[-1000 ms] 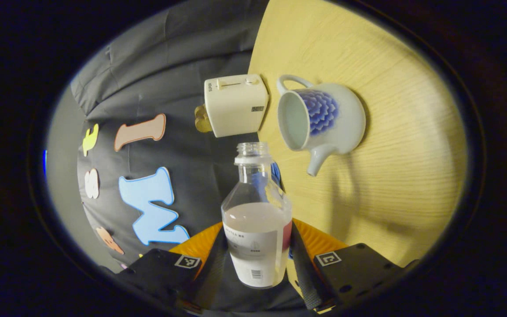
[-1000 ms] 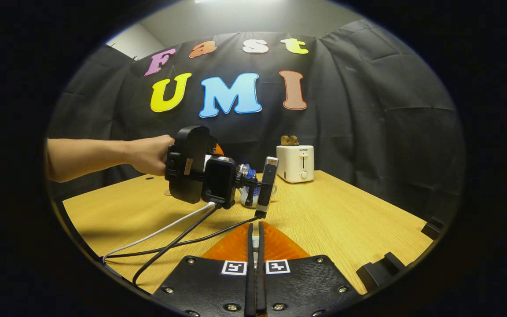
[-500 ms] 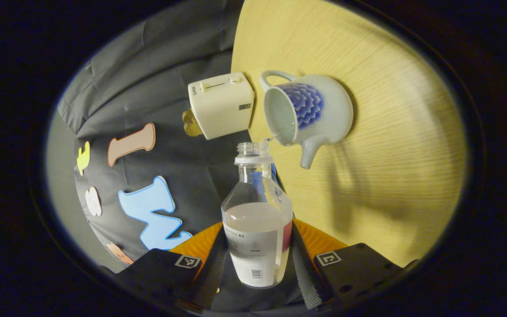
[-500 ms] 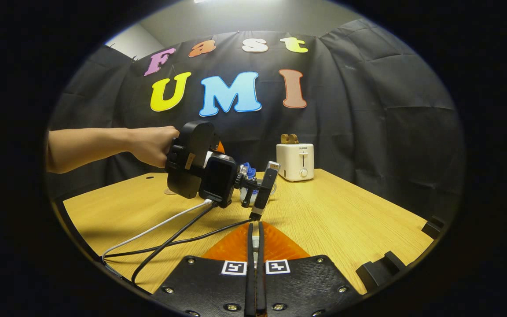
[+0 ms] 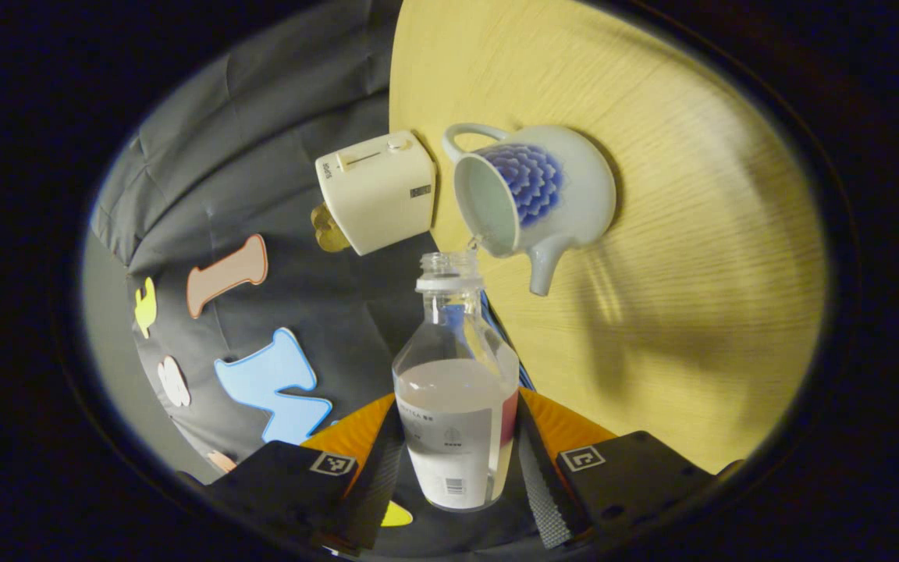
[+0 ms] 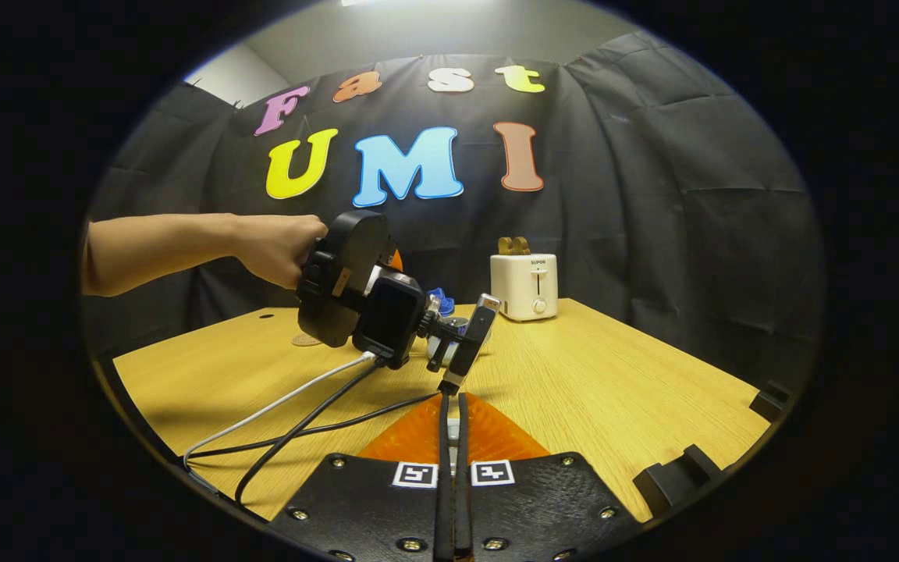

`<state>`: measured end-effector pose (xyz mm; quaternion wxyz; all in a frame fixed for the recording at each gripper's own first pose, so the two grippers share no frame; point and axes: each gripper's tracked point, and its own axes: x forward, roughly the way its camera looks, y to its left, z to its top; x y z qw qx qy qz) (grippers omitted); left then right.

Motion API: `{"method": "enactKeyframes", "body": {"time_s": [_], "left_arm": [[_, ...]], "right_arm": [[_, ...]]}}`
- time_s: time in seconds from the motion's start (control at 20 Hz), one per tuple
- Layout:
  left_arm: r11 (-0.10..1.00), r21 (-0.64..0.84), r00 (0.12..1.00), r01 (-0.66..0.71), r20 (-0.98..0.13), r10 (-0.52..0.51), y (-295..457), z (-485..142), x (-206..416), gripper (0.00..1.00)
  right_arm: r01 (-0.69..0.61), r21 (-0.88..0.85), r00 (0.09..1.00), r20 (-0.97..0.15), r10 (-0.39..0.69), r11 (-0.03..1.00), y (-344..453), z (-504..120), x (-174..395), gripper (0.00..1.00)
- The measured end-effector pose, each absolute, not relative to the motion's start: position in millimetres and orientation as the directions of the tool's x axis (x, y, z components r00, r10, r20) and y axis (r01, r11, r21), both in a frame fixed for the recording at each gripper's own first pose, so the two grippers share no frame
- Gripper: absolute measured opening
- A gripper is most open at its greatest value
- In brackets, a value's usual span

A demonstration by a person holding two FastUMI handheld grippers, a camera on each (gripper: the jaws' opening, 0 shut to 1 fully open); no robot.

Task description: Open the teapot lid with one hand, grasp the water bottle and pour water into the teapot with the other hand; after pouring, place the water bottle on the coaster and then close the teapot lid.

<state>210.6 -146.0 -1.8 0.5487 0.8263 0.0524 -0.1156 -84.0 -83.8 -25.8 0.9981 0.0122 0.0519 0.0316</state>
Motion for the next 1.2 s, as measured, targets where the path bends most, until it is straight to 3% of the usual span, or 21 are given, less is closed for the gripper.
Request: {"method": "enactKeyframes", "body": {"time_s": [1.2], "left_arm": [[-0.566, 0.802, 0.968, 0.190, -0.250, -0.030, -163, 10, 201, 0.87]], "right_arm": [[-0.049, 0.033, 0.991, -0.123, 0.053, 0.998, -90, -32, -85, 0.01]]}}
